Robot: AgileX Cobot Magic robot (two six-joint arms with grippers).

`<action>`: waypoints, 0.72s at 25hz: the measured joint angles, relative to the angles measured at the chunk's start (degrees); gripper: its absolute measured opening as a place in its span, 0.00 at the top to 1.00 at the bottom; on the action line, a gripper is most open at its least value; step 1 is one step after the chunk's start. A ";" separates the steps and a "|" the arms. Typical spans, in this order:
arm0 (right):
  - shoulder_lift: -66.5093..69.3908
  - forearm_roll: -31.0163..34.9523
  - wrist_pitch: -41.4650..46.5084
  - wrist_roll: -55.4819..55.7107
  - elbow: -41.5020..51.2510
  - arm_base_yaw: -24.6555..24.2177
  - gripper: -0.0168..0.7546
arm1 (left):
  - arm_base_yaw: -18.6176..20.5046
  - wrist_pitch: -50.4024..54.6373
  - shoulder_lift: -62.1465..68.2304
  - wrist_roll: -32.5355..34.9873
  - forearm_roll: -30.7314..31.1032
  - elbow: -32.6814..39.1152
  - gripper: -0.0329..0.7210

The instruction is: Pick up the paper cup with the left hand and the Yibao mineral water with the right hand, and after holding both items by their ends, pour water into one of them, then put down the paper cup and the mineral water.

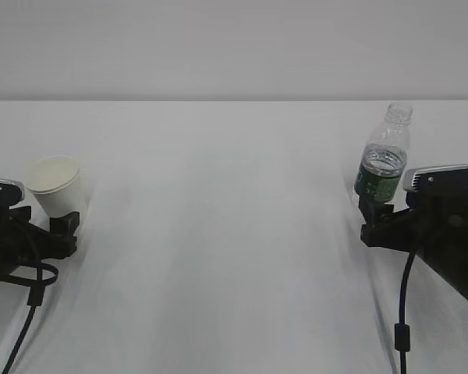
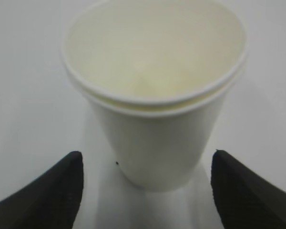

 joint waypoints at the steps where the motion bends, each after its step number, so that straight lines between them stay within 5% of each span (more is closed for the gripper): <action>1: 0.00 0.10 0.00 0.00 -0.14 0.00 0.21 | 0.00 0.00 0.03 0.00 -0.24 -0.31 0.16; 18: 0.00 0.23 0.00 0.00 -0.75 0.00 0.21 | 0.57 0.00 2.73 0.00 0.55 -6.26 0.17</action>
